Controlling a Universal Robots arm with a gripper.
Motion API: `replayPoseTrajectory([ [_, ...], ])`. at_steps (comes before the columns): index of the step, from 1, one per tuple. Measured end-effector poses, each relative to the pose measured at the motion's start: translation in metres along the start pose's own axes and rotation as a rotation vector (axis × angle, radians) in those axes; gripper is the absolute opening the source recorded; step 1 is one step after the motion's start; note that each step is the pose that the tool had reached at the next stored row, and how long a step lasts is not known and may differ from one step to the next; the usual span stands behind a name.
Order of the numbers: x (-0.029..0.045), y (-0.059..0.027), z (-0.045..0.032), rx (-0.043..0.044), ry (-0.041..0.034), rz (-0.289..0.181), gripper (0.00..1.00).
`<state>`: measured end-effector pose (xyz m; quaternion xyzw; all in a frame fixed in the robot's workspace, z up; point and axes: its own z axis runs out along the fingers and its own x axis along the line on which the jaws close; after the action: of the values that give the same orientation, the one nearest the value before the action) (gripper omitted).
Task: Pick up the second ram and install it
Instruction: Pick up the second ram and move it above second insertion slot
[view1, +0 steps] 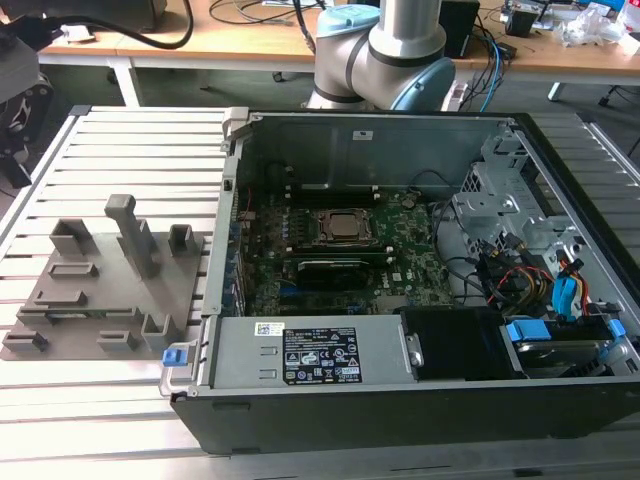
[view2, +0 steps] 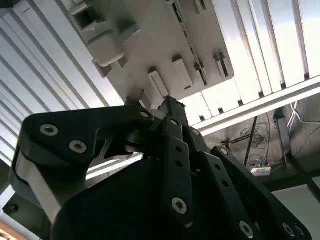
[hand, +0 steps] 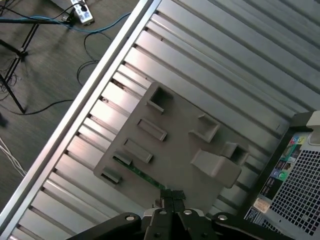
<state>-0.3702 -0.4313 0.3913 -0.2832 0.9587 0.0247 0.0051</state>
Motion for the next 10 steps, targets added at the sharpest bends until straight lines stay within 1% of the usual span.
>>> replayPoseTrajectory([
  [4,0.0,0.0,0.0,-0.0016,0.0031,-0.068,0.11],
  [6,0.0,0.0,0.0,-0.0021,0.0038,-0.086,0.11],
  [10,0.0,0.0,0.0,-0.0033,0.0063,-0.14,0.11],
])
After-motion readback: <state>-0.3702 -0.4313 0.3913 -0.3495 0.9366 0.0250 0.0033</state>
